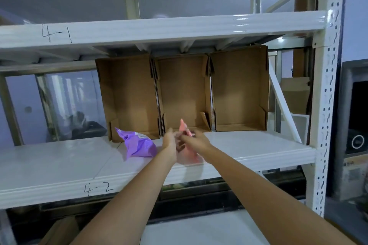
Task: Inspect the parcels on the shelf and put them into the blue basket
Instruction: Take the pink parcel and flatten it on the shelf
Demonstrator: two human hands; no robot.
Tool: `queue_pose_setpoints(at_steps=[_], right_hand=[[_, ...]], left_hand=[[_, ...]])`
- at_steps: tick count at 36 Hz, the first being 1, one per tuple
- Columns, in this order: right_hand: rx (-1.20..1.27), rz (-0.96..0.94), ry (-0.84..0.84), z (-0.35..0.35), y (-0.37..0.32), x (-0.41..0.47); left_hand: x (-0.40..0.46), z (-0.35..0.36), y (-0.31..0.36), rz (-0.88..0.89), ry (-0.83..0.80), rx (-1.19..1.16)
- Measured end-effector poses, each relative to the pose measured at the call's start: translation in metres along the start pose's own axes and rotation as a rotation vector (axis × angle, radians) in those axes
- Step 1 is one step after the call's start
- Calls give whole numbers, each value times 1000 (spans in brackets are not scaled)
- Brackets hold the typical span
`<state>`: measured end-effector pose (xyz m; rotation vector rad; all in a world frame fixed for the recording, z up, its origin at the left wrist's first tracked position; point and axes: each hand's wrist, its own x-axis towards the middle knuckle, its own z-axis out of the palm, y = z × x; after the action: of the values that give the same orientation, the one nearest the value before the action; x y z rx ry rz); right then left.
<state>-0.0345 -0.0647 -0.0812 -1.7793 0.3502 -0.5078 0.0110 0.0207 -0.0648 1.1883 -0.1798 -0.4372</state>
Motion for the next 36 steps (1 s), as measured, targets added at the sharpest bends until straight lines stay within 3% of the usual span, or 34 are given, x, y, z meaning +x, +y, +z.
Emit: queue_pose_setpoints(at_steps=[2,4,5,7,10,12,17,19,21,23,29,36], right_hand=[[412,61,37,-2,-4,2],[554,130,103,-8,2,7],[466,166,141,-11,8,8],[54,218,187,-17,21,6],[-619,89,240,-31,33,-2],[-928,-25,263,-38,32,-8],[-1129,-201,404,-48,24,-11],[-1118,-270,434,-48,23,-8],[-1087,-317,369,-40,24,-2],[-1102,-314,245,-30,26,5],[-1181,-172,-92,-1,48,23],[-1200,-58,-178,0,53,37]], left_hand=[[-8,5,2,71,-91,90],[-10,7,1,179,-129,313],[-8,4,-1,237,-125,480],[-6,-1,-10,277,-168,735],[-6,-9,-27,187,-235,840],[1,-11,-36,233,-240,898],[14,-14,-35,276,-226,955],[17,-16,-32,417,-121,917],[22,-20,-31,638,49,1038],[30,-23,-31,747,119,1244],[48,-28,-45,422,-230,1775],[63,-26,-45,318,-255,1903]])
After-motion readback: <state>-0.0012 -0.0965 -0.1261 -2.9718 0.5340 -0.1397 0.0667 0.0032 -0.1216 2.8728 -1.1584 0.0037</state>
